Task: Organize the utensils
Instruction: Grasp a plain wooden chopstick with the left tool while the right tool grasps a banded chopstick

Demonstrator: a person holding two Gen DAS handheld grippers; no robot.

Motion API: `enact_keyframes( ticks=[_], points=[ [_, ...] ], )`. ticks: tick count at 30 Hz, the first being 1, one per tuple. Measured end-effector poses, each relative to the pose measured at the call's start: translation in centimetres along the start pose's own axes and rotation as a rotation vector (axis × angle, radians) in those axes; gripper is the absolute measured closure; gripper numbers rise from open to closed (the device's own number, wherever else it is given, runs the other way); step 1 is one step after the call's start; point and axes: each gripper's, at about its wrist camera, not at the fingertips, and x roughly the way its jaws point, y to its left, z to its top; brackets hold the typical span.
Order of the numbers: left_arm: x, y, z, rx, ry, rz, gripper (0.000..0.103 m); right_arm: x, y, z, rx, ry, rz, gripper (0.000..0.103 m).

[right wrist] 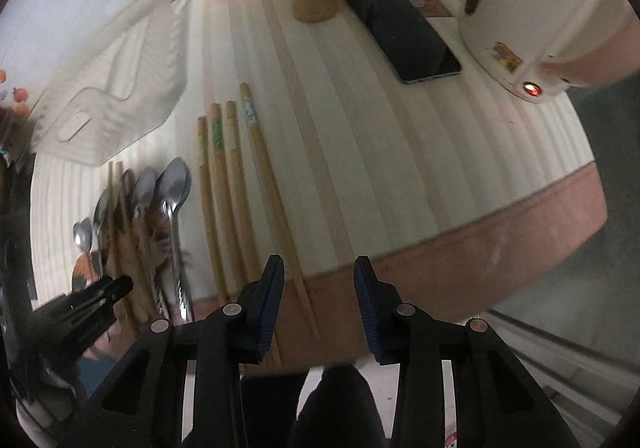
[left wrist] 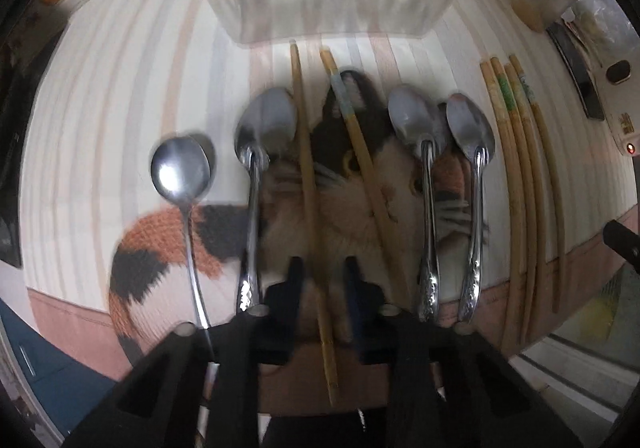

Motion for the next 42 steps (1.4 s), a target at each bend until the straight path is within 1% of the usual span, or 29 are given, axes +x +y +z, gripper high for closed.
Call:
enact_keyframes(
  ticks=[3,6,7,8,9,11,14,18,19,20,21,22,23,24,25,26,27,28,29,32,35,37,42],
  points=[
    [-0.5,0.1,0.1,-0.015,0.000,-0.005,0.098,2.0,1.3,1.3,-0.028,0.011,0.006,0.065],
    [-0.7,0.0,-0.2,-0.023,0.001,0.011,0.098,4.4,2.8,2.2,-0.089,0.030,-0.011,0.066],
    [-0.5,-0.1,-0.3,-0.027,0.003,0.014,0.098,5.2,3.2,2.3,-0.117,0.042,-0.024,0.079],
    [-0.3,-0.1,-0.7,-0.031,0.005,0.016,0.098,5.2,3.5,2.1,-0.144,0.027,-0.053,0.085],
    [-0.1,-0.1,-1.5,-0.039,0.008,0.018,0.098,5.2,3.5,1.9,-0.160,0.030,-0.071,0.095],
    [0.1,-0.2,-2.1,-0.056,0.017,0.016,0.098,5.3,2.8,1.2,-0.159,0.070,-0.080,0.096],
    [0.6,-0.7,-2.7,-0.061,0.012,0.032,0.098,5.3,1.7,0.1,-0.176,0.117,-0.083,0.096],
    [1.1,-0.8,-1.9,-0.081,0.022,0.039,0.095,5.5,1.2,0.2,-0.183,0.129,-0.068,0.096],
    [1.2,-0.9,-1.6,-0.083,0.020,0.052,0.091,5.7,1.3,0.4,-0.182,0.132,-0.071,0.095],
    [1.6,-0.9,-0.9,-0.085,0.015,0.071,0.080,5.8,1.5,0.6,-0.190,0.134,-0.078,0.095],
    [1.3,-0.4,0.0,-0.091,0.008,0.094,0.075,5.9,1.7,1.0,-0.200,0.135,-0.089,0.094],
    [1.3,-0.1,0.2,-0.106,0.000,0.110,0.065,6.0,1.9,1.1,-0.204,0.133,-0.096,0.094],
    [1.1,0.5,0.6,-0.122,-0.004,0.102,0.063,5.9,1.7,1.3,-0.205,0.131,-0.097,0.093],
    [1.0,1.2,1.0,-0.133,-0.004,0.089,0.063,5.8,2.0,1.5,-0.202,0.130,-0.097,0.093],
    [1.1,1.4,1.1,-0.143,-0.004,0.070,0.067,5.7,2.3,1.5,-0.193,0.130,-0.094,0.093],
    [1.2,1.9,1.0,-0.146,-0.008,0.054,0.075,5.8,2.2,1.6,-0.186,0.127,-0.091,0.093],
    [1.3,2.0,1.0,-0.140,-0.015,0.044,0.081,5.7,2.4,1.8,-0.189,0.126,-0.094,0.093],
    [1.4,1.7,0.8,-0.125,-0.021,0.045,0.092,5.5,2.4,1.7,-0.196,0.124,-0.097,0.093],
    [1.7,0.9,0.7,-0.110,-0.025,0.049,0.098,5.5,2.4,1.7,-0.204,0.123,-0.101,0.093],
    [2.3,-0.5,0.7,-0.092,-0.038,0.095,0.099,4.9,2.0,1.2,-0.226,0.119,-0.100,0.095],
    [2.5,-1.0,0.7,-0.096,-0.044,0.107,0.099,5.1,2.7,0.2,-0.235,0.105,-0.089,0.096],
    [2.1,-1.6,-0.6,-0.101,-0.047,0.109,0.099,5.1,2.6,-0.3,-0.226,0.100,-0.074,0.096],
    [1.5,-0.7,-2.1,-0.139,-0.058,0.083,0.099,4.3,1.3,-0.8,-0.189,0.093,-0.002,0.096]
  ],
)
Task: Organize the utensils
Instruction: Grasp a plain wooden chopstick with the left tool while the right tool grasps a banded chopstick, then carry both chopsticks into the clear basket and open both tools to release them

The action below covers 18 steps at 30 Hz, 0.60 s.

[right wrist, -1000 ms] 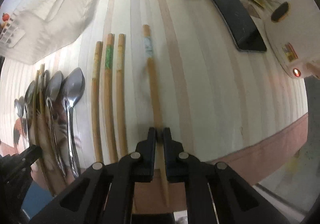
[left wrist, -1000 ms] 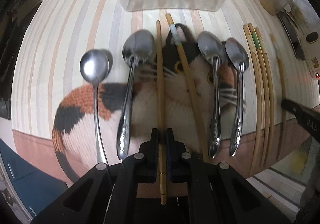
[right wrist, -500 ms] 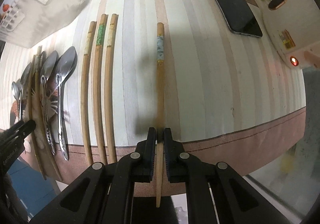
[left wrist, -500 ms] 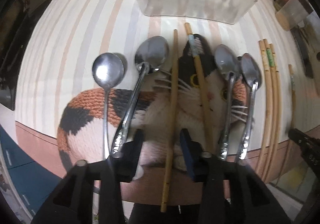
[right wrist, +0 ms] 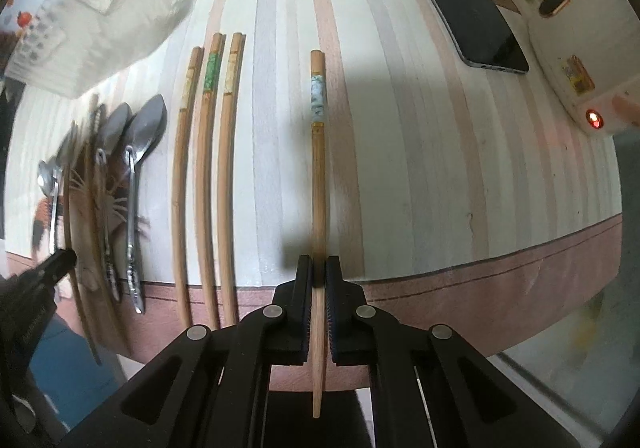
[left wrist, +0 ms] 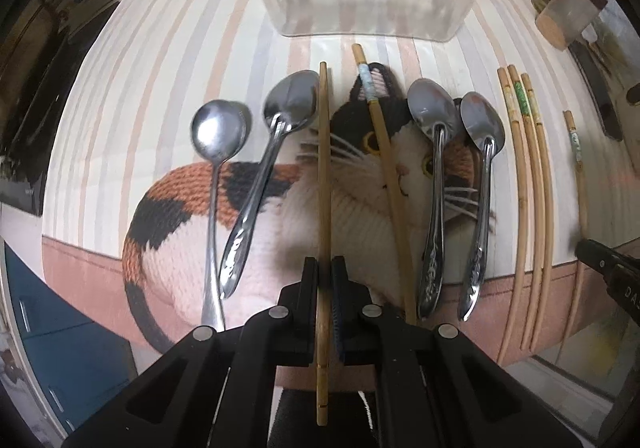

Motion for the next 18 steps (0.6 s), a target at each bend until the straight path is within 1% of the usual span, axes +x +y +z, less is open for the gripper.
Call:
enact_keyframes(
  ticks=[6,9,11,14,16,18],
  points=[
    [-3.2,3.9,-1.3,-0.115,-0.022,-0.112,0.099,-2.5,-0.9,0.2,0.033,-0.026,0.089,0.096],
    [-5.6,5.4,-0.8,-0.152,-0.066,-0.142,0.099,-4.3,-1.2,0.8,0.055,-0.047,0.146,0.096],
    [-7.7,6.2,-0.8,-0.165,-0.108,-0.139,0.099,-5.8,-1.4,1.4,0.059,-0.069,0.180,0.096],
    [-10.5,6.5,0.8,-0.176,-0.179,-0.136,0.099,-8.4,-0.9,3.1,0.050,-0.106,0.225,0.096],
    [-12.7,7.0,2.1,-0.168,-0.227,-0.144,0.099,-10.3,0.1,4.6,0.036,-0.139,0.261,0.096],
    [-14.7,6.8,4.6,-0.149,-0.276,-0.158,0.099,-12.6,1.3,6.7,0.016,-0.176,0.302,0.096]
  ],
)
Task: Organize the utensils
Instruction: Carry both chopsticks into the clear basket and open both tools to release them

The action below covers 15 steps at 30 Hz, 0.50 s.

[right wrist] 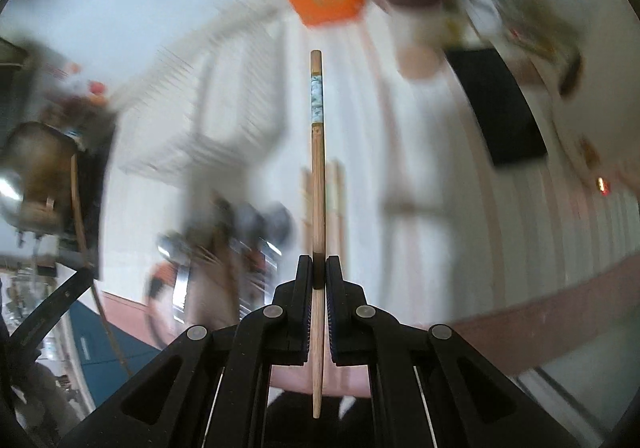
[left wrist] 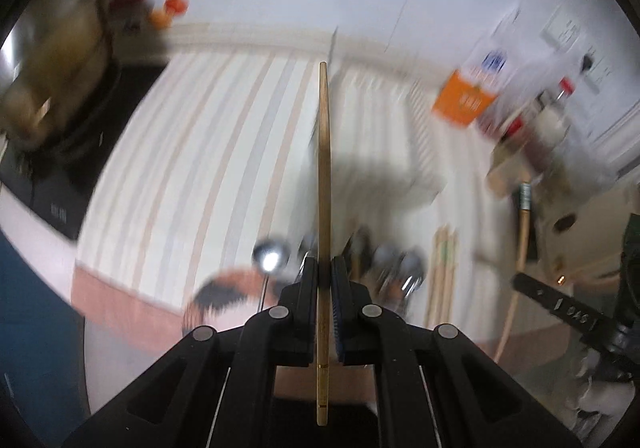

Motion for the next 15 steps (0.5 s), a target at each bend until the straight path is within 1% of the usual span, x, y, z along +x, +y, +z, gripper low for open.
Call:
enact_keyframes(
  ticks=[2,3,6,9,12,15],
  points=[
    [-0.6,-1.0,2.7,0.021,-0.033,-0.025,0.099,-0.6,1.8,2.2,-0.022,-0.030,0.020,0.096],
    [-0.6,-1.4,4.3,0.027,-0.045,-0.037,0.099,-1.0,2.6,3.8,-0.028,-0.042,0.040,0.096],
    [0.6,-2.0,8.4,0.037,-0.045,-0.068,0.099,-0.2,5.0,8.4,-0.035,-0.057,0.080,0.096],
    [3.6,-2.2,12.5,0.042,0.003,-0.100,0.099,2.2,7.3,12.6,-0.034,-0.037,0.098,0.096],
    [7.6,-1.9,15.8,0.048,0.071,-0.117,0.099,5.5,8.9,15.4,-0.028,-0.006,0.086,0.096],
    [11.4,-1.5,18.2,0.053,0.134,-0.118,0.099,8.5,9.5,17.6,-0.016,0.020,0.066,0.096]
  ],
)
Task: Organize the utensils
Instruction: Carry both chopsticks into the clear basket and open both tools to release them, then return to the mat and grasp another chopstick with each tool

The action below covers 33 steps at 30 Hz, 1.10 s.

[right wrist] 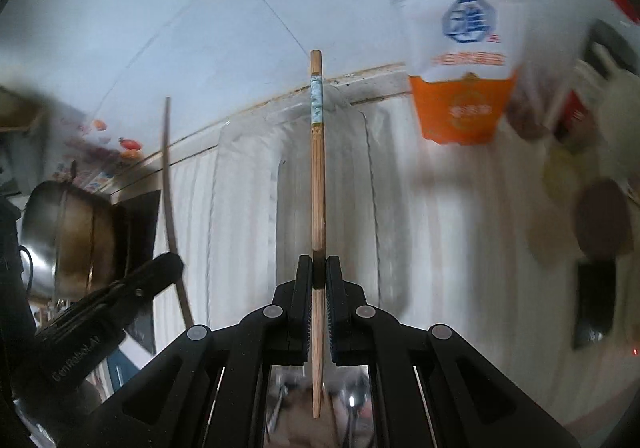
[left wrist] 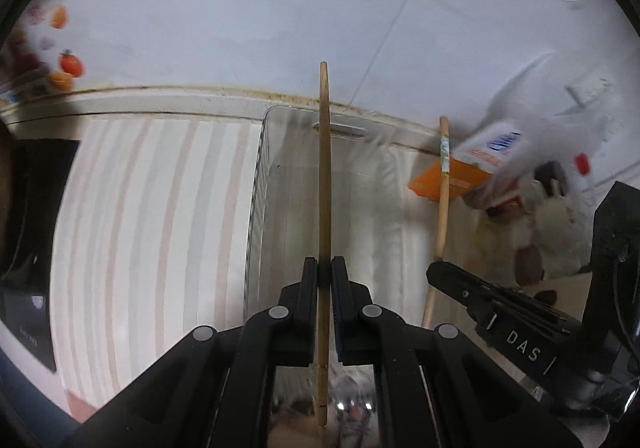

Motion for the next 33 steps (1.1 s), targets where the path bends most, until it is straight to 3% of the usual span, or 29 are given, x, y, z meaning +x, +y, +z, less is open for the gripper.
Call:
enact_keyframes(
  ticks=[6,11,12,13,15,16,18,19,20,21,23,24,27,29,33],
  points=[
    [4.9,1.6,2.6,0.008,0.107,-0.018,0.098,4.9,0.0,1.9,-0.003,0.062,-0.053,0.096],
    [5.7,2.3,2.5,0.008,0.156,-0.011,0.095,6.7,0.4,1.8,-0.032,0.115,-0.093,0.094],
    [5.4,2.3,2.4,0.017,0.154,0.006,0.094,6.4,0.5,1.6,-0.038,0.118,-0.104,0.086],
    [5.1,2.3,2.3,0.027,0.142,0.019,0.092,6.2,0.5,1.5,-0.038,0.114,-0.106,0.070],
    [4.1,2.3,1.9,0.034,0.111,0.046,0.086,5.3,0.5,1.2,-0.027,0.091,-0.124,0.053],
    [3.4,2.3,1.7,0.035,0.087,0.045,0.082,4.6,0.4,1.1,-0.021,0.077,-0.130,0.052],
    [2.3,2.4,1.1,0.030,0.053,0.075,0.057,3.0,0.0,0.4,-0.015,0.050,-0.139,0.052],
    [1.7,2.4,0.7,0.026,0.025,0.090,0.038,2.1,-0.2,0.1,-0.012,0.036,-0.148,0.051],
    [0.7,2.5,0.2,0.016,-0.017,0.103,0.024,1.2,-0.6,-0.4,-0.012,0.020,-0.161,0.049],
    [0.2,2.7,-0.1,0.006,-0.040,0.112,0.020,0.2,-0.9,-0.9,-0.008,-0.003,-0.170,0.046],
    [-1.0,2.8,-1.0,-0.006,-0.077,0.120,0.000,-1.9,-1.9,-2.3,0.003,-0.057,-0.183,0.044],
    [-1.4,2.7,-1.5,-0.008,-0.088,0.124,0.000,-2.6,-2.1,-2.8,0.006,-0.076,-0.183,0.044],
    [-2.6,2.4,-3.4,-0.012,-0.118,0.186,0.000,-5.1,-3.3,-5.3,0.000,-0.142,-0.186,0.031],
    [-3.1,1.9,-5.1,0.000,-0.133,0.213,0.000,-6.2,-4.1,-7.0,-0.005,-0.167,-0.203,0.031],
    [-2.8,0.9,-9.7,0.031,-0.111,0.267,0.000,-6.5,-6.5,-11.0,0.010,-0.136,-0.221,0.033]
  ],
)
